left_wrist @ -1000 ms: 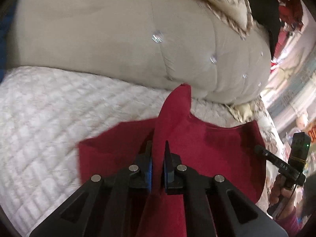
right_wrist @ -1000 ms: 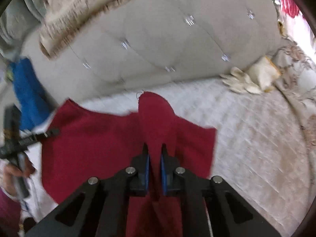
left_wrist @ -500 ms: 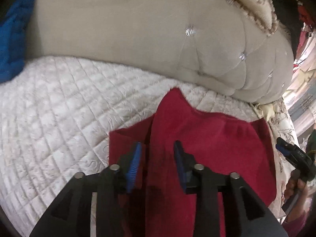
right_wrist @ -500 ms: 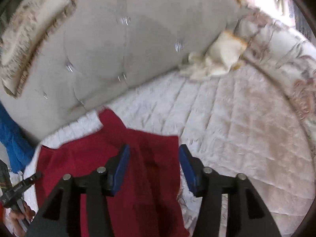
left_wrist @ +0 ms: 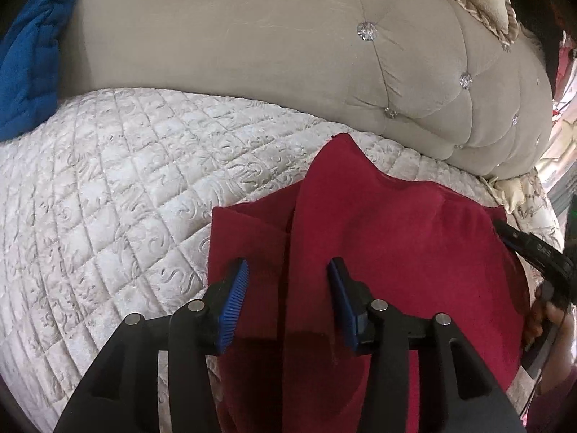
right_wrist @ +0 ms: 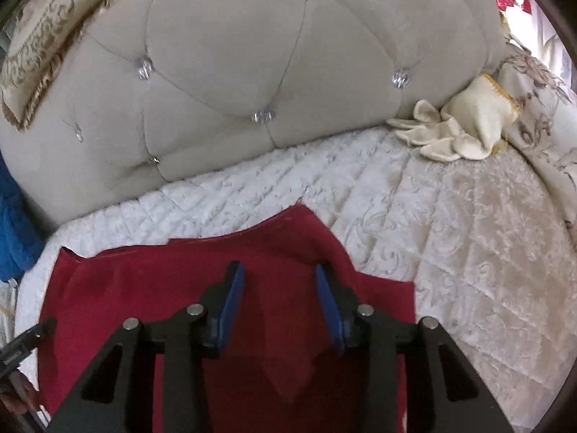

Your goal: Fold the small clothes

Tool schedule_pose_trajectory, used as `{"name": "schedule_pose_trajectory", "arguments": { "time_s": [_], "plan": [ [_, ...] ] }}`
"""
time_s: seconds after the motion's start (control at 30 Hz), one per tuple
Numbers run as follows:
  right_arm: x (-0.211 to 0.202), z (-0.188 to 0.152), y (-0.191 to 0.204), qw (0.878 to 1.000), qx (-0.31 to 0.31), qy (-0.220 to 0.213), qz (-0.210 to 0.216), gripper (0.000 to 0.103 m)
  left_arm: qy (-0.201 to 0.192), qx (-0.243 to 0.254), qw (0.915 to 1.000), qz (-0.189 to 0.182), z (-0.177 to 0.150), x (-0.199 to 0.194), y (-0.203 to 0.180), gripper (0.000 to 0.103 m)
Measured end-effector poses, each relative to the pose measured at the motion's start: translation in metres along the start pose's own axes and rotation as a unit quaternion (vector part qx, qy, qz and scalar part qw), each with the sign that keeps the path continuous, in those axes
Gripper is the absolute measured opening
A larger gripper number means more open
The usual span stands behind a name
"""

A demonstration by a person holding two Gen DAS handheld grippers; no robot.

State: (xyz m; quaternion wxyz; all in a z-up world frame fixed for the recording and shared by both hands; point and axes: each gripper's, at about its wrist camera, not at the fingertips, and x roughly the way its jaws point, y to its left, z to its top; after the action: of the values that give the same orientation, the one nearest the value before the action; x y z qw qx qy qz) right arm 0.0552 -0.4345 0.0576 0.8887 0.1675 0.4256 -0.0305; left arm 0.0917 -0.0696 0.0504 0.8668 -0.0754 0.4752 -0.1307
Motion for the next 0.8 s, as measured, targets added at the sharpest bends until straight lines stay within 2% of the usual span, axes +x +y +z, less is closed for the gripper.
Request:
{"name": "schedule_pose_trajectory", "arguments": {
  "time_s": [0.13,0.27,0.4,0.53,0.67,0.8],
  "plan": [
    [-0.05,-0.025,0.008,0.999,-0.036,0.017,0.032,0.05,-0.012,0.01,0.9999,0.007,-0.006,-0.018,-0.003,0.024],
    [-0.091,-0.065,0.009,0.995,-0.093,0.022,0.026,0.055,-0.018,0.029,0.9992,0.019,-0.019,-0.032,-0.012,0.024],
    [-0.077,-0.096,-0.001,0.993,-0.103,0.058,0.007,0.054,-0.026,0.033,0.9988,0.024,-0.033,-0.049,-0.015,0.024],
    [-0.084,-0.096,0.01,0.992,-0.115,0.045,-0.016,0.054,-0.03,0.049,0.9976,0.039,-0.045,-0.066,-0.019,0.024],
    [-0.112,-0.09,0.039,0.993,-0.118,0.012,0.022,0.056,-0.04,0.05,0.9969,0.045,-0.058,-0.083,-0.014,0.024],
    [-0.109,-0.085,0.08,0.989,-0.139,0.008,0.05,0.059,-0.042,0.053,0.9965,0.05,-0.073,-0.094,-0.011,0.024]
  ]
}}
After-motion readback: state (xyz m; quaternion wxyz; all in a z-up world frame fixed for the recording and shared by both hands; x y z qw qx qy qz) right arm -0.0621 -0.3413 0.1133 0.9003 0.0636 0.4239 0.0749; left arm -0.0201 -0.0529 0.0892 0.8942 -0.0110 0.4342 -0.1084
